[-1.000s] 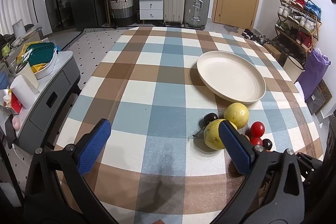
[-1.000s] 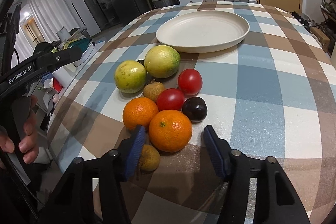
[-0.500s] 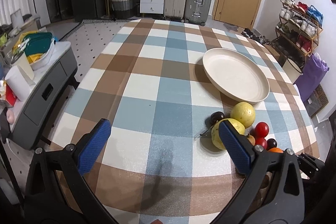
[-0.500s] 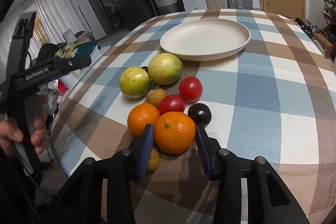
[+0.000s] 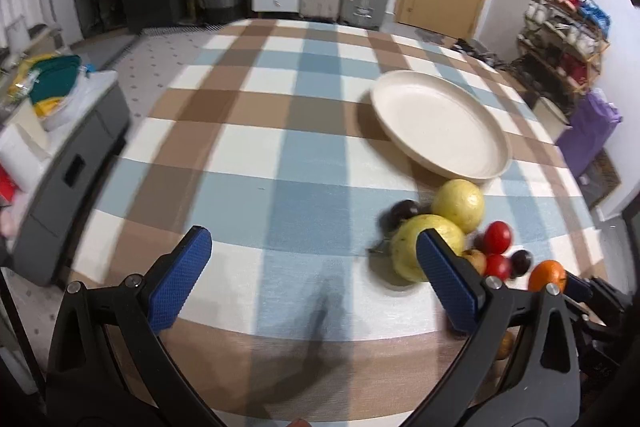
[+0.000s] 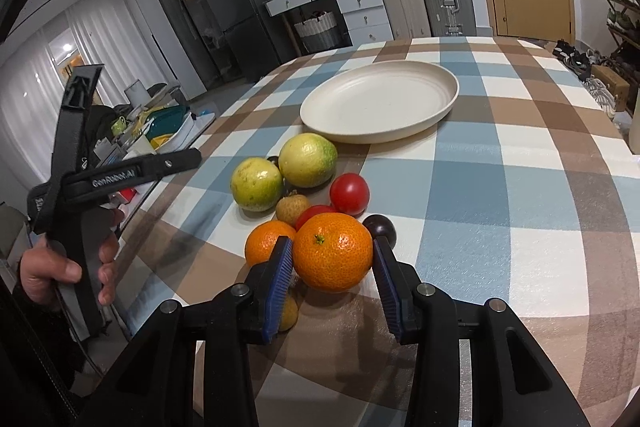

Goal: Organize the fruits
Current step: 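Close the right gripper on the large orange while the left gripper closes on the yellow pomelo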

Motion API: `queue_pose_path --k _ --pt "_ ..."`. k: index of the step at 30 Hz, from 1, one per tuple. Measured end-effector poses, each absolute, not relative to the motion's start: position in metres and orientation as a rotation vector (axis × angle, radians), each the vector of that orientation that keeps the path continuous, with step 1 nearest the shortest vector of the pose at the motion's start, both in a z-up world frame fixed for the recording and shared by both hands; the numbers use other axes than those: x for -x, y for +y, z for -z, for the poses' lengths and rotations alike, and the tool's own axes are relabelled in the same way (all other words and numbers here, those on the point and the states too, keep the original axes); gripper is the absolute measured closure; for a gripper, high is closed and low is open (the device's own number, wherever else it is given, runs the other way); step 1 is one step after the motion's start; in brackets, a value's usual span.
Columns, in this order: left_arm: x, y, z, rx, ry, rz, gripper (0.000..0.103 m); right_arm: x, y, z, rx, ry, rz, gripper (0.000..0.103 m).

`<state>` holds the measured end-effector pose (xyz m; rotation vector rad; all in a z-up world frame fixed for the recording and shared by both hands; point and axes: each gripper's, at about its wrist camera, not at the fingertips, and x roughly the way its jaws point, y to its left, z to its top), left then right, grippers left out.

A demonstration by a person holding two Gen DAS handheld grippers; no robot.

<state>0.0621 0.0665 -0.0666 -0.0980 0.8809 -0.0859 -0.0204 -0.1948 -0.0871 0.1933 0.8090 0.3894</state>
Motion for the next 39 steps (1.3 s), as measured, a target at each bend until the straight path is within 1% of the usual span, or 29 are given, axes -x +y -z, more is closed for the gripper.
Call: queue_pose_path --k 6,17,27,30,32,36,39 --pt "-0.067 0.042 0.067 0.052 0.87 0.155 0.001 0.019 -0.2 0.084 -0.212 0.794 -0.39 0.062" --pt "-0.085 0.016 0.087 0.046 0.958 0.233 0.001 0.016 -0.21 0.082 -0.232 0.783 -0.382 0.062" --pt "-0.097 0.003 0.098 0.021 0.981 0.266 0.001 0.013 -0.217 0.084 -0.246 0.789 -0.371 0.062" --pt "-0.099 0.002 0.101 0.027 0.993 0.278 0.007 0.012 -0.218 0.085 -0.249 0.791 -0.368 0.062" --pt "-0.101 0.003 0.103 0.033 1.007 0.285 0.013 0.011 -0.218 0.084 -0.251 0.791 -0.367 0.062" --pt "-0.102 0.005 0.107 0.051 1.022 0.305 0.02 0.011 -0.219 0.085 -0.252 0.794 -0.366 0.062" --pt "-0.101 0.005 0.107 0.064 1.022 0.327 0.029 0.011 -0.22 0.085 -0.254 0.796 -0.366 0.062"
